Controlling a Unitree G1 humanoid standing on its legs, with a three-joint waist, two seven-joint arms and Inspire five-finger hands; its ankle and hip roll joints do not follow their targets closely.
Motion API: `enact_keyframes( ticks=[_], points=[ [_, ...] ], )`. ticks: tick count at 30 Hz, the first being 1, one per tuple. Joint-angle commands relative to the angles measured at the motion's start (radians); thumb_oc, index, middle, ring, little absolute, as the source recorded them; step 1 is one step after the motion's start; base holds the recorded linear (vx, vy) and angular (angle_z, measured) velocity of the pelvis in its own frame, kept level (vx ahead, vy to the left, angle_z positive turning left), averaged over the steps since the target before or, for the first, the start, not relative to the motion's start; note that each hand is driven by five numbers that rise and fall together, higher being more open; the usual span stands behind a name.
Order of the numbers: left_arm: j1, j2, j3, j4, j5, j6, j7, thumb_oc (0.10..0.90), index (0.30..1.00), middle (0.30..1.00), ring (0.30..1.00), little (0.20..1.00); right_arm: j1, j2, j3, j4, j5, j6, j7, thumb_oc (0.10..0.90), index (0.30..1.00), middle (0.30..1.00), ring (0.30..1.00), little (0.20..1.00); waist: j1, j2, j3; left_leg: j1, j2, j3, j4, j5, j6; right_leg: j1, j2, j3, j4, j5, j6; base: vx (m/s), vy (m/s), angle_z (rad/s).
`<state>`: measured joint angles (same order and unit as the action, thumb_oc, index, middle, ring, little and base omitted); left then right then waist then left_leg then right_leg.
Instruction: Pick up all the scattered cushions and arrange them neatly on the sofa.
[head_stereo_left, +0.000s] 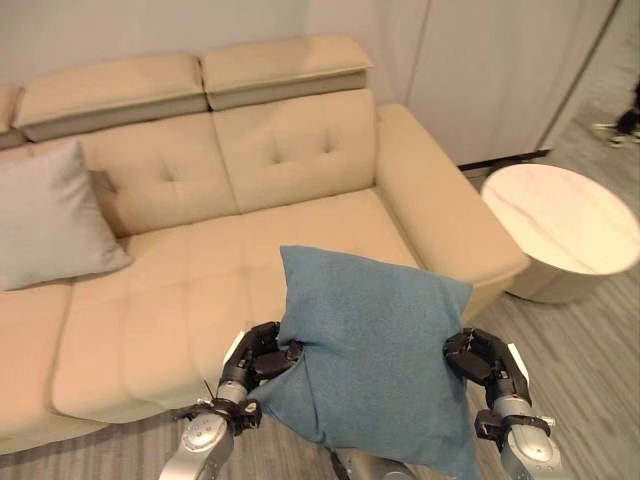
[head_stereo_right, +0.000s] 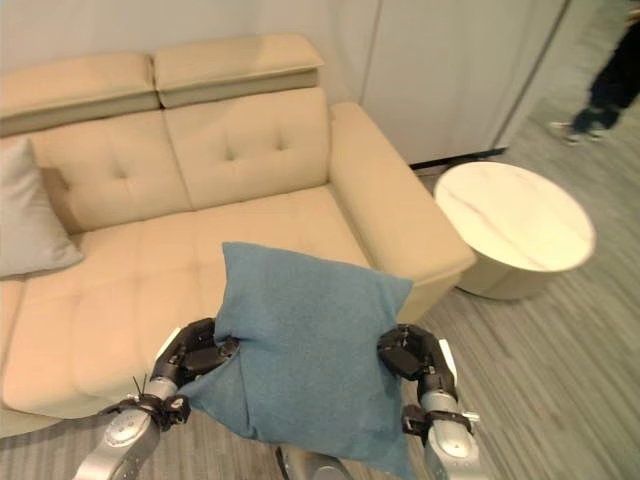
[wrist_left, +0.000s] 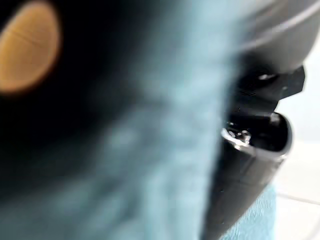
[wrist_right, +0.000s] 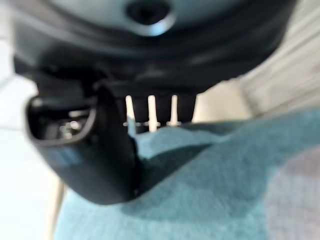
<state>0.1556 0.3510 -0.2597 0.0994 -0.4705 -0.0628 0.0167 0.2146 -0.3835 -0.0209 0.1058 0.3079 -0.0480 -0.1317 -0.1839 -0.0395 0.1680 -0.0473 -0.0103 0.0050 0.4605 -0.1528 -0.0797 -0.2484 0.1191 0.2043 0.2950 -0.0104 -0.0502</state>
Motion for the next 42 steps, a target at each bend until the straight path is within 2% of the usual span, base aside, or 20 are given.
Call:
enact_keyframes(
  ticks=[1, 2, 3, 6, 7, 9, 11, 12, 15, 16, 18, 20, 22, 23, 27, 28, 30, 33, 36, 42],
  points=[
    [-0.125, -0.016, 0.007, -0.192, -0.018, -0.145, -0.052, 0.400, 0.300, 0.300, 0.300, 0.300, -0.118, -0.005, 0.027, -0.150, 0.039, -0.166, 0.057, 0.400, 0.300, 0.300, 0.300, 0.300, -0.010, -0.062, -0.062, -0.038, 0.055, 0.158, 0.127, 0.089, 0.033, 0.208, -0.055, 0.019, -0.157, -0.068, 0.061, 0.14, -0.103, 0.50],
    [-0.117, -0.015, 0.011, -0.185, -0.022, -0.142, -0.048, 0.400, 0.300, 0.300, 0.300, 0.300, -0.117, -0.006, 0.024, -0.147, 0.038, -0.161, 0.052, 0.400, 0.300, 0.300, 0.300, 0.300, -0.002, -0.071, -0.063, -0.075, 0.096, 0.217, 0.153, 0.071, 0.047, 0.239, -0.067, 0.006, -0.164, -0.083, 0.051, 0.23, -0.097, 0.14],
    [-0.116, -0.015, 0.011, -0.183, -0.022, -0.139, -0.049, 0.400, 0.300, 0.300, 0.300, 0.300, -0.112, -0.004, 0.020, -0.149, 0.038, -0.159, 0.053, 0.400, 0.300, 0.300, 0.300, 0.300, 0.000, -0.073, -0.067, -0.085, 0.112, 0.232, 0.115, 0.061, 0.051, 0.250, -0.075, 0.000, -0.169, -0.090, 0.054, 0.28, -0.014, -0.12],
    [-0.113, -0.016, 0.010, -0.182, -0.017, -0.135, -0.050, 0.400, 0.300, 0.300, 0.300, 0.300, -0.109, -0.005, 0.011, -0.152, 0.029, -0.158, 0.051, 0.400, 0.300, 0.300, 0.300, 0.300, 0.002, -0.072, -0.078, -0.088, 0.111, 0.225, -0.092, 0.031, 0.054, 0.278, -0.097, -0.016, -0.195, -0.116, 0.074, 0.24, 0.088, 0.29],
    [-0.118, -0.021, 0.007, -0.180, -0.015, -0.136, -0.043, 0.400, 0.300, 0.300, 0.300, 0.300, -0.107, -0.004, 0.008, -0.153, 0.026, -0.157, 0.046, 0.400, 0.300, 0.300, 0.300, 0.300, 0.004, -0.068, -0.078, -0.107, 0.105, 0.217, -0.186, 0.069, 0.040, 0.296, -0.103, -0.020, -0.206, -0.129, 0.082, 0.24, 0.123, 0.09],
    [-0.129, -0.021, 0.005, -0.179, -0.009, -0.139, -0.035, 0.400, 0.300, 0.300, 0.300, 0.300, -0.114, -0.003, 0.006, -0.150, 0.019, -0.158, 0.039, 0.400, 0.300, 0.300, 0.300, 0.300, 0.018, -0.049, -0.071, -0.143, 0.101, 0.195, -0.289, 0.139, 0.017, 0.324, -0.100, -0.018, -0.218, -0.151, 0.086, 0.20, 0.099, -0.12],
    [-0.132, -0.023, 0.005, -0.182, -0.009, -0.140, -0.036, 0.400, 0.300, 0.300, 0.300, 0.300, -0.116, -0.001, 0.000, -0.153, 0.015, -0.157, 0.040, 0.400, 0.300, 0.300, 0.300, 0.300, 0.016, -0.044, -0.069, -0.137, 0.095, 0.191, -0.319, 0.148, 0.013, 0.333, -0.102, -0.014, -0.215, -0.159, 0.090, 0.22, 0.154, -0.55],
    [-0.134, -0.028, 0.001, -0.183, -0.007, -0.140, -0.041, 0.400, 0.300, 0.300, 0.300, 0.300, -0.112, 0.006, -0.004, -0.157, 0.002, -0.155, 0.047, 0.400, 0.300, 0.300, 0.300, 0.300, 0.008, -0.032, -0.078, -0.116, 0.088, 0.191, -0.355, 0.149, 0.019, 0.346, -0.118, -0.004, -0.206, -0.171, 0.107, 0.35, 0.291, -0.57],
    [-0.129, -0.020, 0.004, -0.181, -0.001, -0.136, -0.044, 0.400, 0.300, 0.300, 0.300, 0.300, -0.113, 0.020, 0.007, -0.156, -0.015, -0.148, 0.057, 0.400, 0.300, 0.300, 0.300, 0.300, 0.005, -0.033, -0.106, -0.084, 0.060, 0.214, -0.359, 0.119, 0.049, 0.346, -0.167, 0.029, -0.159, -0.175, 0.136, 0.29, 0.269, -0.45],
    [-0.129, -0.019, 0.004, -0.181, -0.001, -0.136, -0.044, 0.400, 0.300, 0.300, 0.300, 0.300, -0.113, 0.020, 0.008, -0.156, -0.015, -0.148, 0.057, 0.400, 0.300, 0.300, 0.300, 0.300, 0.007, -0.035, -0.106, -0.083, 0.060, 0.217, -0.360, 0.118, 0.049, 0.345, -0.168, 0.032, -0.158, -0.176, 0.137, 0.22, 0.235, -0.98],
    [-0.128, -0.008, 0.010, -0.183, 0.005, -0.136, -0.037, 0.400, 0.300, 0.300, 0.300, 0.300, -0.124, 0.025, 0.022, -0.149, -0.026, -0.142, 0.063, 0.400, 0.300, 0.300, 0.300, 0.300, 0.007, -0.043, -0.106, -0.048, 0.040, 0.240, -0.364, 0.090, 0.076, 0.319, -0.198, 0.046, -0.072, -0.139, 0.167, 0.14, 0.181, -0.63],
    [-0.129, 0.001, 0.016, -0.186, 0.006, -0.133, -0.032, 0.400, 0.300, 0.300, 0.300, 0.300, -0.137, 0.032, 0.035, -0.144, -0.032, -0.136, 0.070, 0.400, 0.300, 0.300, 0.300, 0.300, 0.007, -0.050, -0.098, -0.022, 0.034, 0.252, -0.376, 0.081, 0.092, 0.270, -0.201, 0.071, 0.016, -0.078, 0.191, 0.09, 0.139, -0.34],
    [-0.131, 0.008, 0.026, -0.183, 0.006, -0.134, -0.027, 0.400, 0.300, 0.300, 0.300, 0.300, -0.147, 0.044, 0.043, -0.140, -0.030, -0.138, 0.071, 0.400, 0.300, 0.300, 0.300, 0.300, 0.007, -0.048, -0.089, 0.003, 0.036, 0.264, -0.387, 0.065, 0.103, 0.224, -0.210, 0.060, 0.078, -0.048, 0.208, 0.08, 0.126, -0.48],
    [-0.131, 0.009, 0.025, -0.173, 0.008, -0.136, -0.028, 0.400, 0.300, 0.300, 0.300, 0.300, -0.146, 0.049, 0.045, -0.137, -0.030, -0.138, 0.072, 0.400, 0.300, 0.300, 0.300, 0.300, 0.010, -0.045, -0.096, 0.020, 0.033, 0.269, -0.393, 0.055, 0.105, 0.197, -0.207, 0.034, 0.054, -0.030, 0.206, 0.09, 0.095, -0.38],
    [-0.127, 0.008, 0.022, -0.169, 0.009, -0.136, -0.037, 0.400, 0.300, 0.300, 0.300, 0.300, -0.144, 0.045, 0.043, -0.132, -0.028, -0.139, 0.073, 0.400, 0.300, 0.300, 0.300, 0.300, 0.002, -0.041, -0.098, 0.048, 0.023, 0.252, -0.406, 0.041, 0.108, 0.162, -0.171, 0.015, 0.011, -0.047, 0.198, 0.12, 0.078, 0.03],
    [-0.106, 0.010, 0.029, -0.160, 0.024, -0.131, -0.030, 0.400, 0.300, 0.300, 0.300, 0.300, -0.141, 0.040, 0.055, -0.099, -0.035, -0.141, 0.065, 0.400, 0.300, 0.300, 0.300, 0.300, -0.017, -0.042, -0.093, 0.082, 0.010, 0.243, -0.428, 0.021, 0.110, 0.115, -0.117, -0.010, -0.083, -0.076, 0.180, 0.13, 0.055, 0.22],
    [-0.116, 0.010, 0.020, -0.174, 0.015, -0.133, -0.052, 0.400, 0.300, 0.300, 0.300, 0.300, -0.133, 0.028, 0.039, -0.126, -0.026, -0.139, 0.072, 0.400, 0.300, 0.300, 0.300, 0.300, -0.013, -0.060, -0.084, 0.067, -0.008, 0.215, -0.386, 0.014, 0.109, 0.153, -0.133, -0.009, -0.143, -0.073, 0.179, 0.08, 0.029, -0.13],
    [-0.123, -0.001, 0.017, -0.166, 0.011, -0.136, -0.052, 0.400, 0.300, 0.300, 0.300, 0.300, -0.129, 0.031, 0.033, -0.125, -0.019, -0.144, 0.068, 0.400, 0.300, 0.300, 0.300, 0.300, -0.010, -0.063, -0.086, 0.072, -0.013, 0.211, -0.383, 0.010, 0.107, 0.169, -0.130, 0.002, -0.160, -0.068, 0.177, 0.04, 0.000, 0.33],
    [-0.117, -0.009, 0.019, -0.165, 0.010, -0.138, -0.060, 0.400, 0.300, 0.300, 0.300, 0.300, -0.130, 0.035, 0.023, -0.127, -0.014, -0.148, 0.062, 0.400, 0.300, 0.300, 0.300, 0.300, -0.004, -0.050, -0.108, 0.097, -0.012, 0.233, -0.413, 0.012, 0.104, 0.202, -0.128, -0.005, -0.202, -0.060, 0.168, 0.06, 0.011, 0.14],
    [-0.118, -0.011, 0.016, -0.170, 0.008, -0.135, -0.053, 0.400, 0.300, 0.300, 0.300, 0.300, -0.115, 0.034, 0.015, -0.136, -0.013, -0.147, 0.057, 0.400, 0.300, 0.300, 0.300, 0.300, -0.004, -0.037, -0.135, 0.117, -0.014, 0.227, -0.453, 0.026, 0.103, 0.234, -0.125, -0.004, -0.222, -0.066, 0.162, 0.02, 0.000, 0.00]
  ],
)
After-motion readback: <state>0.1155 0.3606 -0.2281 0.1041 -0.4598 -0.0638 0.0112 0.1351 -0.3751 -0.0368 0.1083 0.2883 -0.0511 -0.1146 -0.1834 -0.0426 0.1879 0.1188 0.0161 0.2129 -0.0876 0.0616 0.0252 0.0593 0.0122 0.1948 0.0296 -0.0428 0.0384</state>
